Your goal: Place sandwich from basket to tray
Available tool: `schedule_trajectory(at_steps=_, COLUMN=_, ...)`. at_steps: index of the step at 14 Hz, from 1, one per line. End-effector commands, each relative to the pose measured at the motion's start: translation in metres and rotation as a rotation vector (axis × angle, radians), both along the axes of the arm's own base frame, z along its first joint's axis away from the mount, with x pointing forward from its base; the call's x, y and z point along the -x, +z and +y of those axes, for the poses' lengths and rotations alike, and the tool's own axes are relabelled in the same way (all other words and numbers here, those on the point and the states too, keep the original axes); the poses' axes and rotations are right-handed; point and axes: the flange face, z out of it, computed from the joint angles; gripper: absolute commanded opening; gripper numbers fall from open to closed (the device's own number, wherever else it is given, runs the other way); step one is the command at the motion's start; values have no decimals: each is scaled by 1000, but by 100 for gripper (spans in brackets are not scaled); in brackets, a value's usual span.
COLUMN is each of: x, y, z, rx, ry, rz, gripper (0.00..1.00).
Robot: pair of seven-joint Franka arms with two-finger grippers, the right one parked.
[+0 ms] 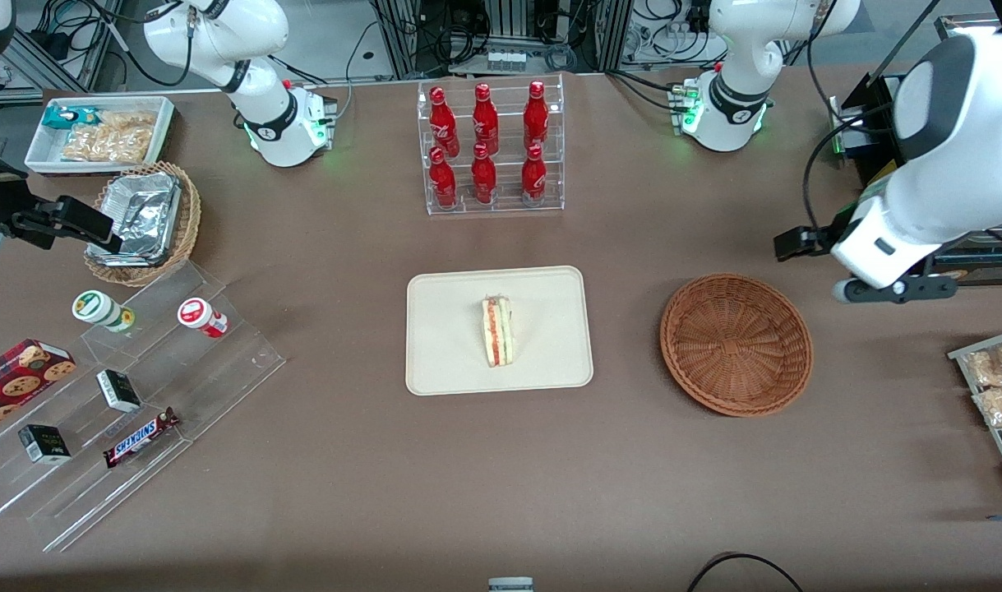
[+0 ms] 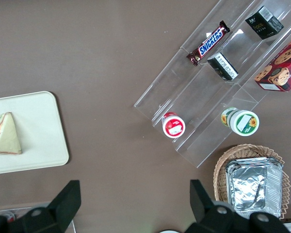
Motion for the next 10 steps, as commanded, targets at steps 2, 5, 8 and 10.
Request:
schedule_trajectory(at_steps=2, x=25, y=34, z=17, rx=-8, ry=-60, rz=-28, gripper=100)
schedule_trajectory(at_steps=5, x=29, y=53, z=25, rx=-70, ry=-72, rz=-53, gripper=100)
schedule_trajectory(at_steps=8, x=28, y=63, z=54, rx=-59, ry=-17, rz=-69, gripper=100)
schedule_trajectory(at_steps=10, x=27, y=61, z=56, rx=-56, ry=-9, rz=-69, gripper=100)
